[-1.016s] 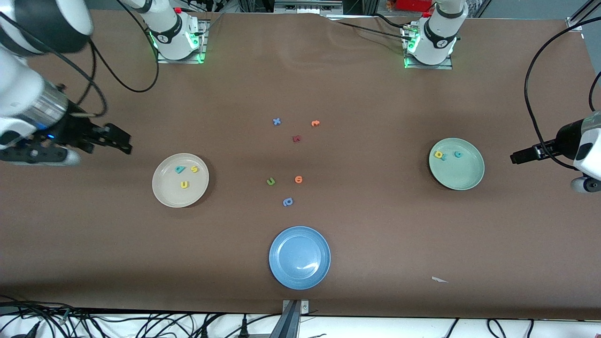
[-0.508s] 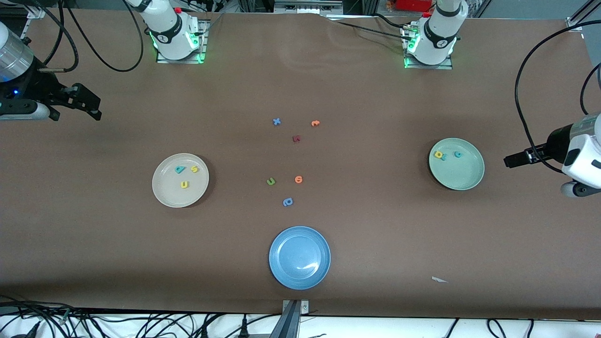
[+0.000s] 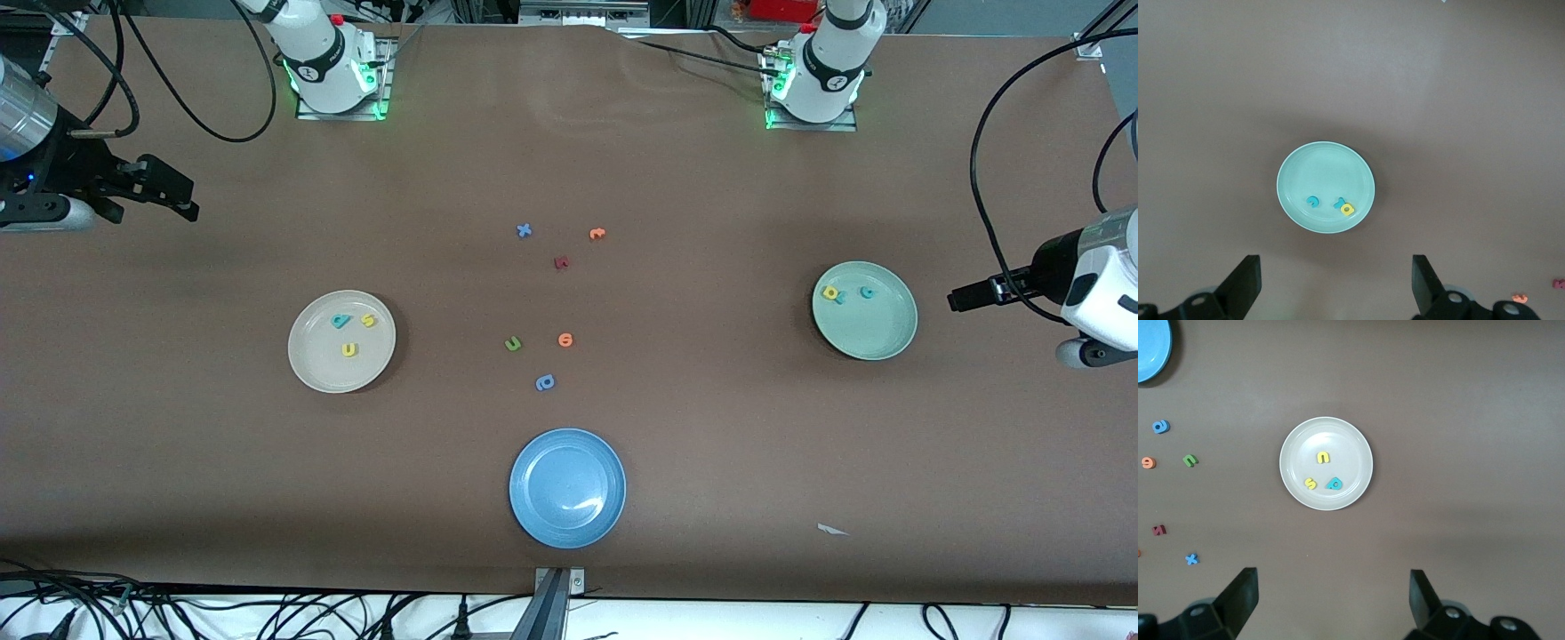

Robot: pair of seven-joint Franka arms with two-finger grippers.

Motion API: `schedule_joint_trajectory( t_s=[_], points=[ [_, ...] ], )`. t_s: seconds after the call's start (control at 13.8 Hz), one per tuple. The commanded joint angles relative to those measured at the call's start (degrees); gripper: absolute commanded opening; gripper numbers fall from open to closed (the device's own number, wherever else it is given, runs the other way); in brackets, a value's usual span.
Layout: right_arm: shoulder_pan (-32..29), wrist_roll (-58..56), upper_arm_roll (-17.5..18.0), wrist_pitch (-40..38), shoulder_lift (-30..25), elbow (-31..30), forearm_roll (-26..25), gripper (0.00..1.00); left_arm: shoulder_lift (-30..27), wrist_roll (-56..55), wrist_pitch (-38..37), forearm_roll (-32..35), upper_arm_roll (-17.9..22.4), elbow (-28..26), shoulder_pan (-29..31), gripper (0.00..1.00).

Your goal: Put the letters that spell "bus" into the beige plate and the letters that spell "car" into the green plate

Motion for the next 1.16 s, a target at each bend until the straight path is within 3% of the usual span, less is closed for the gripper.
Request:
schedule_joint_trajectory(
  t_s=[0.0,0.15,0.44,0.58,1.09],
  points=[
    [0.2,0.1,0.1,-1.0,1.4,1.9,-2.5,1.00,-0.6,4.5,-0.1,-1.5,4.4,-0.8,-2.8,0.99],
    [0.2,0.1,0.7,-0.9,1.6,2.0,-4.7,1.00,-0.6,4.8,-0.3,-1.4,4.2,-0.7,-2.3,0.99],
    [0.2,0.4,0.8,-0.9,1.6,2.0,-4.1,1.00,-0.6,9.2,-0.7,-0.9,4.2,-0.6,-2.4,0.99],
    [0.2,0.4,0.7,-0.8,1.6,1.9,-0.5,1.00,-0.6,10.7,-0.7,-0.7,4.2,-0.1,-2.4,0.99],
    [0.5,2.2,0.8,0.5,1.7,2.0,-1.1,1.00,-0.6,12.2,-0.7,-0.5,4.1,0.2,-2.4,0.99]
  ],
)
